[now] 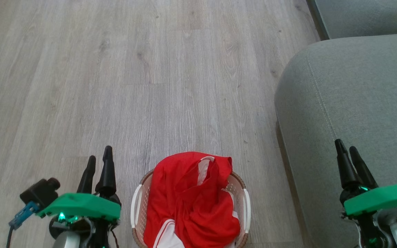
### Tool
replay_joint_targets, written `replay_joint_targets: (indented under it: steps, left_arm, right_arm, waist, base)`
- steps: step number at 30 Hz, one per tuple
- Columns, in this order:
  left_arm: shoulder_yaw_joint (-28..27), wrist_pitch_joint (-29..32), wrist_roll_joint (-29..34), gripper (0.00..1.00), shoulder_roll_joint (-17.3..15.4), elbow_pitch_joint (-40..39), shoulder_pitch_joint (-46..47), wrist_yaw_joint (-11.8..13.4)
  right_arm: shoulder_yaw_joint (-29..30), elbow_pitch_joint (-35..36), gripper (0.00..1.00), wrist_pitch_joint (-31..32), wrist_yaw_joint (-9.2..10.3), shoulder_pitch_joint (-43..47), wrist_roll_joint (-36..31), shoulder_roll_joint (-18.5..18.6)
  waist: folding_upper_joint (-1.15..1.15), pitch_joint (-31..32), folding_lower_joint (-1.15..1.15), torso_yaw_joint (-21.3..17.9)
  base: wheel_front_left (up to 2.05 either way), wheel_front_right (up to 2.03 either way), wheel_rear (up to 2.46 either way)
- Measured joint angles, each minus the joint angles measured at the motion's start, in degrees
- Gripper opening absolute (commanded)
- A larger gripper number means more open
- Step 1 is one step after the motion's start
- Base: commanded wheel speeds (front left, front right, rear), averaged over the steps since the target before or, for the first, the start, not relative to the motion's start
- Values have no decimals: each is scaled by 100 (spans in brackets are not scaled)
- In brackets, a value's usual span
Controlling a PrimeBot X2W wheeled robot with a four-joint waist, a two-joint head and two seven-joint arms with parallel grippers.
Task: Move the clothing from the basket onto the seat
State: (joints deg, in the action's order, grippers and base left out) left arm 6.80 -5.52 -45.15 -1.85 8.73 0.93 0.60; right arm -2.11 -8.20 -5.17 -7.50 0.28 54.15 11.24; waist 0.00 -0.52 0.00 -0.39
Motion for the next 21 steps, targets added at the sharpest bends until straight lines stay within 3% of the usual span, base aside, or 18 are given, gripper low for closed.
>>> replay_joint_targets:
  steps: [21]
  left_arm:
    - [265, -347, 1480, 100, -9, -245, 3, 265]
  right_arm:
    - [-257, 66, 100, -360, 0, -3, -1107, 270]
  waist:
    - [0, 4, 0, -17]
  base:
    - [0, 0, 0]
